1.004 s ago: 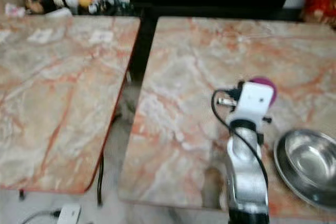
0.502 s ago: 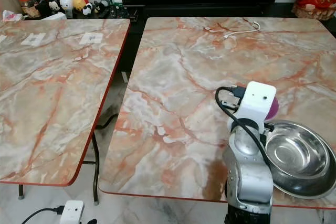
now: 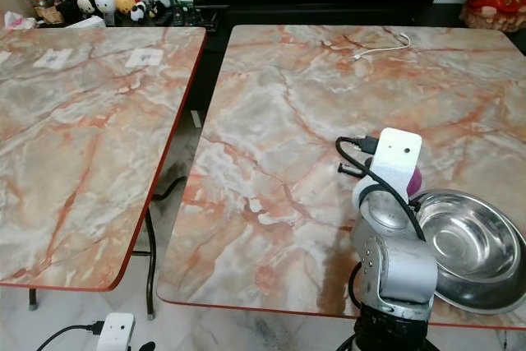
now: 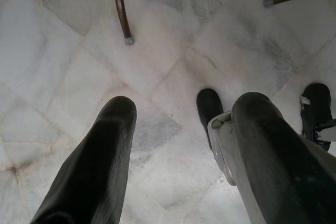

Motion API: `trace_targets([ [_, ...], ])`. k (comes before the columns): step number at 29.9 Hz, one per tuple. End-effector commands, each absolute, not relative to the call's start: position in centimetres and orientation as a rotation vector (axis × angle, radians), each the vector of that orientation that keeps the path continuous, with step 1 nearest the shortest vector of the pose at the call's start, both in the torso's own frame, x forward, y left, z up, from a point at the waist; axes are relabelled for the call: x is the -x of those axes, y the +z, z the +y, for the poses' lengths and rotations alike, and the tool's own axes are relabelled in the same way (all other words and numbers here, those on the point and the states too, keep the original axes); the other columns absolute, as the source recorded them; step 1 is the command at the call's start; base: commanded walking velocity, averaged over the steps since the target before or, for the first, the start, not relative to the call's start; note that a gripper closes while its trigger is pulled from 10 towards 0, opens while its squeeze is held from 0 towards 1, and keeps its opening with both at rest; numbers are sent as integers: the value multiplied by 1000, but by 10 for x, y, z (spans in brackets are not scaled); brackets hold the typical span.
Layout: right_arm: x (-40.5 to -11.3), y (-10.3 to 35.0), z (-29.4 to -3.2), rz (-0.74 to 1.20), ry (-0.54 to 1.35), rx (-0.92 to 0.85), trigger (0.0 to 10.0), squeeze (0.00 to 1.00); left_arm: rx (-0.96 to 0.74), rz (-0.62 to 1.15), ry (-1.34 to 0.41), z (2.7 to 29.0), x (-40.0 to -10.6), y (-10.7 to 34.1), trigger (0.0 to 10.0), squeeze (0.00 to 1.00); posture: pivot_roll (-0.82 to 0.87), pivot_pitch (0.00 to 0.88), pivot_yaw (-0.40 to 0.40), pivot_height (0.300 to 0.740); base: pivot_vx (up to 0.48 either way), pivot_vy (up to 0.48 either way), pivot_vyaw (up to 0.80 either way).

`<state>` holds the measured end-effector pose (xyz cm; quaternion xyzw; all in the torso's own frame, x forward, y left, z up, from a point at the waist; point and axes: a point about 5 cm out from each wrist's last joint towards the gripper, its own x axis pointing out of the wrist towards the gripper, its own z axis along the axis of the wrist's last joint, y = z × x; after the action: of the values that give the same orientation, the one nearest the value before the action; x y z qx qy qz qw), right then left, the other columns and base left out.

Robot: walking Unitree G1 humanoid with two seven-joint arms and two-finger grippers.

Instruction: Setting the table

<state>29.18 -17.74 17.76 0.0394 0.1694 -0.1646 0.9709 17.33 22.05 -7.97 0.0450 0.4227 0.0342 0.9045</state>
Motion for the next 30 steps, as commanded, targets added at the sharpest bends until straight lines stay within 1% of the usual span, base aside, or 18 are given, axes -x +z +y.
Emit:
trace_targets([
  [1, -294, 181, -176, 348, -312, -88, 10000, 0, -89, 889, 81, 223, -167, -82, 10000, 0, -171, 125, 13, 740, 0, 0, 0],
  [9, -295, 179, -172, 362, -265, -37, 10000, 0, -89, 885, 82, 224, -167, -82, 10000, 0, -167, 128, 15, 740, 0, 0, 0],
  [19, -294, 176, -173, 378, -265, -24, 10000, 0, -88, 876, 81, 223, -169, -81, 10000, 0, -165, 126, 15, 740, 0, 0, 0],
  [20, -293, 175, -173, 381, -267, -23, 10000, 31, -87, 877, 82, 223, -169, -81, 10000, 0, -166, 126, 14, 740, 0, 0, 0],
  [21, -293, 175, -173, 383, -268, -23, 10000, 31, -87, 878, 82, 223, -169, -81, 10000, 0, -167, 126, 14, 740, 0, 0, 0],
  [22, -293, 174, -174, 386, -271, -22, 10000, 102, -87, 879, 82, 224, -169, -81, 10000, 0, -167, 127, 14, 740, 0, 0, 0],
  [23, -292, 174, -174, 389, -273, -22, 10000, 102, -87, 879, 82, 224, -169, -81, 10000, 0, -167, 127, 14, 740, 0, 0, 0],
  [24, -292, 173, -175, 392, -277, -21, 10000, 184, -87, 880, 82, 223, -168, -81, 10000, 0, -167, 126, 15, 740, 0, 0, 0],
  [25, -292, 172, -175, 395, -279, -21, 10000, 306, -86, 880, 82, 223, -168, -81, 10000, 0, -167, 126, 15, 740, 0, 0, 0],
  [26, -291, 172, -175, 397, -284, -24, 10000, 345, -86, 880, 81, 223, -168, -81, 10000, 0, -166, 127, 15, 740, 0, 0, 0],
  [27, -291, 172, -175, 398, -286, -25, 10000, 533, -85, 879, 80, 223, -169, -81, 10000, 0, -167, 127, 15, 740, 0, 0, 0],
  [28, -291, 172, -175, 399, -286, -25, 10000, 686, -85, 879, 80, 223, -169, -81, 10000, 0, -167, 127, 15, 740, 0, 0, 0],
  [29, -291, 172, -176, 399, -286, -23, 10000, 788, -85, 878, 80, 223, -169, -81, 10000, 0, -166, 127, 14, 740, 0, 0, 0],
  [30, -291, 172, -176, 399, -286, -23, 10000, 788, -85, 878, 80, 223, -169, -81, 10000, 0, -166, 127, 14, 740, 0, 0, 0],
])
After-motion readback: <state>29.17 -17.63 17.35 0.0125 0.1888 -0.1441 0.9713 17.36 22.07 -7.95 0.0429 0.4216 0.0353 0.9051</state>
